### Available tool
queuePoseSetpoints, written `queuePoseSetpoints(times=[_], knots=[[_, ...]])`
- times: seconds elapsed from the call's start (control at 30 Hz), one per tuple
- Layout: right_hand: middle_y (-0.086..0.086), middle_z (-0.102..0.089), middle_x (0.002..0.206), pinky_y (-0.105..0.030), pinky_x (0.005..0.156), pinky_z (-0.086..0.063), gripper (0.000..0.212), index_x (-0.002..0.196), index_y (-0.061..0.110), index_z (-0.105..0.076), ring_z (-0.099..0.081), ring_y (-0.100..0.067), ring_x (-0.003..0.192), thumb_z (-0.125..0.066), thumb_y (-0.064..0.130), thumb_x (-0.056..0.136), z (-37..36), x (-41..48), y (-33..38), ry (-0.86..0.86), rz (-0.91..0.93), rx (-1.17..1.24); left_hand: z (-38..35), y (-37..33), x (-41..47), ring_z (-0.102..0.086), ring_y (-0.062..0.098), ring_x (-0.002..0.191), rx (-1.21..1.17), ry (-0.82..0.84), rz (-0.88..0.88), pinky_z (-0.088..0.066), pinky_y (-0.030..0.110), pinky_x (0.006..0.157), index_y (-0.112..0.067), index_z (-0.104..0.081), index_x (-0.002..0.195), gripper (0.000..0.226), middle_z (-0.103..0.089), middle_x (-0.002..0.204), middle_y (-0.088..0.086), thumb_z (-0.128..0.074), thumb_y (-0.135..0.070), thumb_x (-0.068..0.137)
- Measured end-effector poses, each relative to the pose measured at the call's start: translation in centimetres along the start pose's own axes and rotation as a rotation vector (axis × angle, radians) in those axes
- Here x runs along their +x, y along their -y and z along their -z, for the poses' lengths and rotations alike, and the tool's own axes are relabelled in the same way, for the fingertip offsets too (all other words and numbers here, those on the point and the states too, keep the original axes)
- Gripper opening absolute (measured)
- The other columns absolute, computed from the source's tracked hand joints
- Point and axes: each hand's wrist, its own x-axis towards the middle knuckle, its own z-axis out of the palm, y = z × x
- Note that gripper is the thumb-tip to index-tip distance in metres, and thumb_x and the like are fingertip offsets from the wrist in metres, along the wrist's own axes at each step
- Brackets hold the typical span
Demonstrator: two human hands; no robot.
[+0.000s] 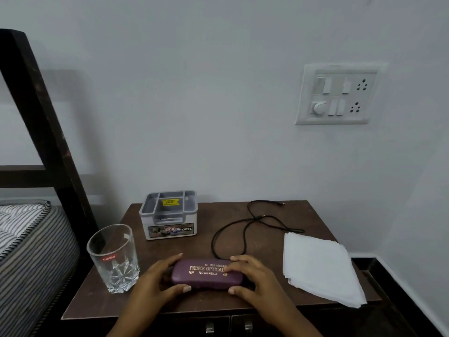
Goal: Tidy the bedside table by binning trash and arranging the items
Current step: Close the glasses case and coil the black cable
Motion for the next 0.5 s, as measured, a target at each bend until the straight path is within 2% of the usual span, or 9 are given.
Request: queuePoseSetpoints(times=[0.07,0.17,0.23,0.3,0.37,0.4,0.5], knots=[[0.027,-0.044,0.126,-0.024,0.100,-0.044,0.037,0.106,0.047,-0.060,-0.039,0.011,0.120,-0.072,0.027,0.077,0.4,0.3,0.1,0.017,-0.003,-0.015,-0.1,0.0,0.2,-0.060,-0.008,0.090,0.046,-0.017,-0.014,-0.044,0.002,0.074,-0.072,-0.049,0.101,0.077,-0.064,0.102,-0.027,-0.065,-0.085,0.026],[0.026,-0.045,0.125,-0.023,0.097,-0.047,0.038,0.108,0.047,-0.060,-0.039,0.010,0.121,-0.072,0.026,0.078,2.0,1.2,0.0,0.017,-0.021,0.018,-0.4,-1.2,1.3,-0.060,-0.009,0.086,0.084,-0.026,-0.013,-0.045,0.002,0.071,-0.062,-0.057,0.104,0.079,-0.066,0.098,-0.021,-0.071,-0.079,0.028],[0.022,-0.044,0.127,-0.019,0.098,-0.045,0.045,0.116,0.046,-0.056,-0.041,0.006,0.121,-0.071,0.026,0.079,3.8,2.3,-0.5,0.021,-0.017,-0.024,-1.4,-2.3,2.9,-0.060,-0.010,0.083,0.115,-0.020,-0.016,-0.045,0.004,0.073,-0.039,-0.061,0.118,0.081,-0.066,0.103,-0.015,-0.086,-0.051,0.042],[0.019,-0.039,0.127,-0.015,0.100,-0.040,0.057,0.130,0.045,-0.045,-0.039,0.004,0.120,-0.068,0.027,0.080,5.8,3.8,-1.1,0.077,-0.027,-0.170,-2.7,-3.8,4.9,-0.058,-0.007,0.091,0.226,-0.028,-0.054,-0.042,0.009,0.084,-0.026,-0.055,0.128,0.076,-0.063,0.119,-0.005,-0.085,-0.031,0.058],[0.014,-0.037,0.126,-0.017,0.101,-0.039,0.064,0.138,0.037,-0.040,-0.038,0.000,0.120,-0.068,0.027,0.081,7.9,5.5,-1.6,0.104,-0.055,-0.271,-3.9,-5.9,7.0,-0.052,0.005,0.114,0.433,0.029,-0.079,-0.038,0.019,0.095,-0.026,-0.042,0.138,0.075,-0.053,0.133,-0.005,-0.075,-0.035,0.072],[0.012,-0.037,0.125,-0.016,0.100,-0.041,0.064,0.139,0.033,-0.040,-0.038,-0.002,0.120,-0.069,0.025,0.082,9.0,6.4,-1.9,0.105,-0.067,-0.288,-4.3,-7.0,8.2,-0.049,0.010,0.119,0.595,0.047,-0.094,-0.038,0.023,0.097,-0.027,-0.037,0.139,0.072,-0.050,0.136,-0.006,-0.069,-0.041,0.076],[0.007,-0.042,0.127,-0.013,0.093,-0.044,0.061,0.137,0.026,-0.043,-0.041,-0.006,0.119,-0.070,0.021,0.083,11.7,9.2,-2.6,0.115,-0.092,-0.308,-5.0,-9.6,12.2,-0.052,0.017,0.115,1.000,0.055,-0.223,-0.037,0.032,0.094,-0.024,-0.044,0.127,0.059,-0.056,0.127,-0.004,-0.061,-0.051,0.078]])
